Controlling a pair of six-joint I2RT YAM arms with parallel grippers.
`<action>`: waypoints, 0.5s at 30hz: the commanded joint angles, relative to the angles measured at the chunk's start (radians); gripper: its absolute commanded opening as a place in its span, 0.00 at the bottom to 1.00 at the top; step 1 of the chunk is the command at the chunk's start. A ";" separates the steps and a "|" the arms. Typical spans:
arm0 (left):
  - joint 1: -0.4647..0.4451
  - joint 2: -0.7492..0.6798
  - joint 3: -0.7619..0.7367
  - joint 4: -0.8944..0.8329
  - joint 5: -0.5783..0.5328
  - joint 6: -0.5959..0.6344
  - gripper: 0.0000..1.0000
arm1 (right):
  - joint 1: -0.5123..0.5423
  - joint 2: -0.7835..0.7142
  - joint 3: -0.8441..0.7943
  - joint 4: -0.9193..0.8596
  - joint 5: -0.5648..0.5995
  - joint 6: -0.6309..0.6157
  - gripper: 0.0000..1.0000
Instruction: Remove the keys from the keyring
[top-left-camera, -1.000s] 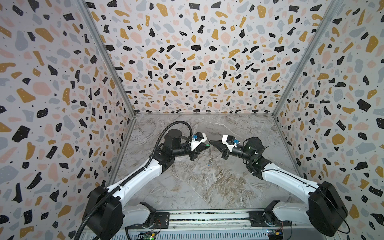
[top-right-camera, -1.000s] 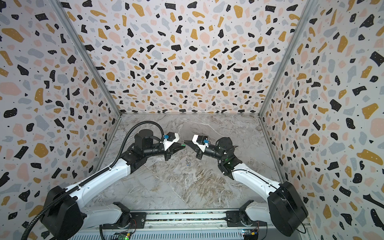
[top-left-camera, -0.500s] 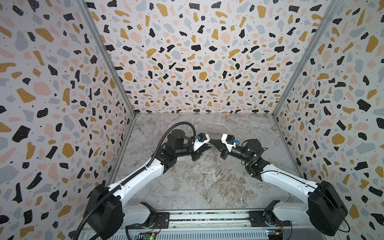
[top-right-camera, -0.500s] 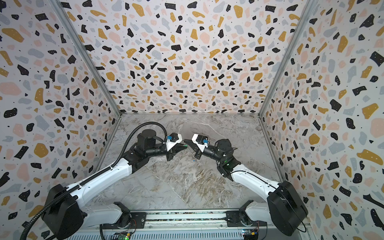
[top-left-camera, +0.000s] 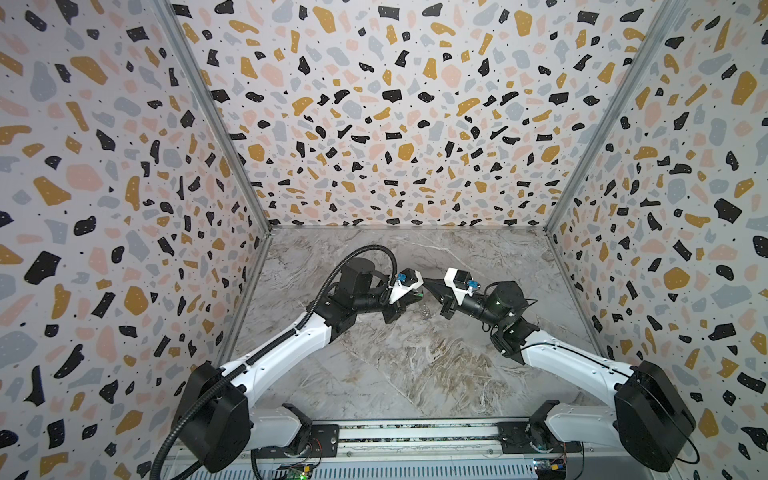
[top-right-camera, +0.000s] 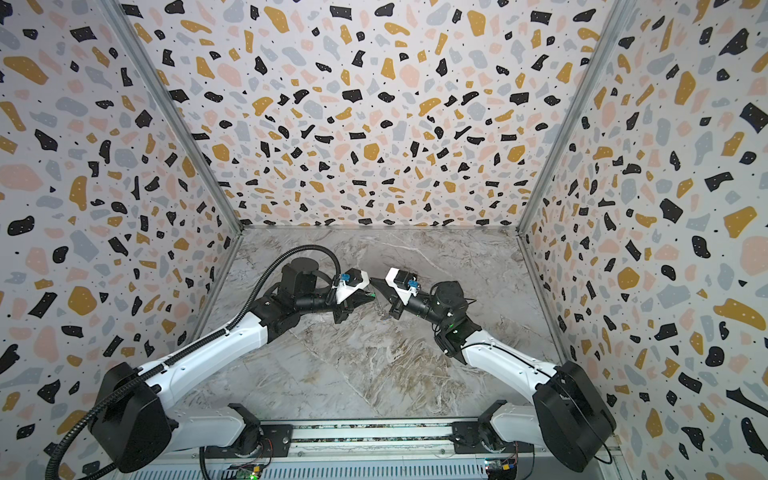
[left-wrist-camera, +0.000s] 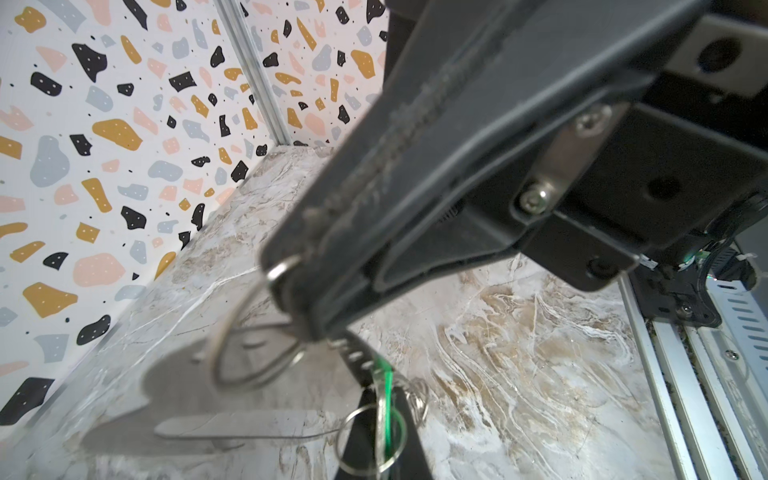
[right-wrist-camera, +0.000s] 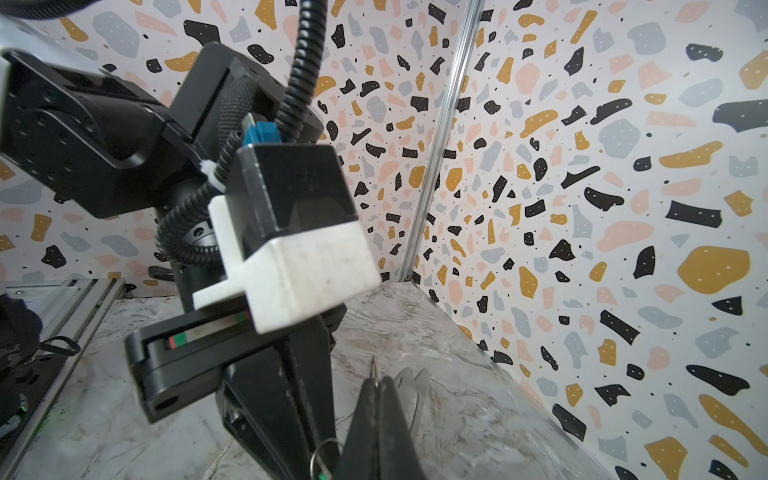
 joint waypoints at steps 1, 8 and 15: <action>0.042 -0.004 0.004 0.000 -0.031 -0.022 0.00 | -0.018 -0.029 -0.011 -0.002 0.043 -0.007 0.00; 0.120 0.076 -0.095 0.091 -0.122 -0.189 0.00 | -0.091 -0.055 -0.068 -0.077 0.061 -0.071 0.00; 0.139 0.309 -0.109 0.177 -0.241 -0.396 0.00 | -0.196 -0.103 -0.121 -0.150 0.037 -0.151 0.00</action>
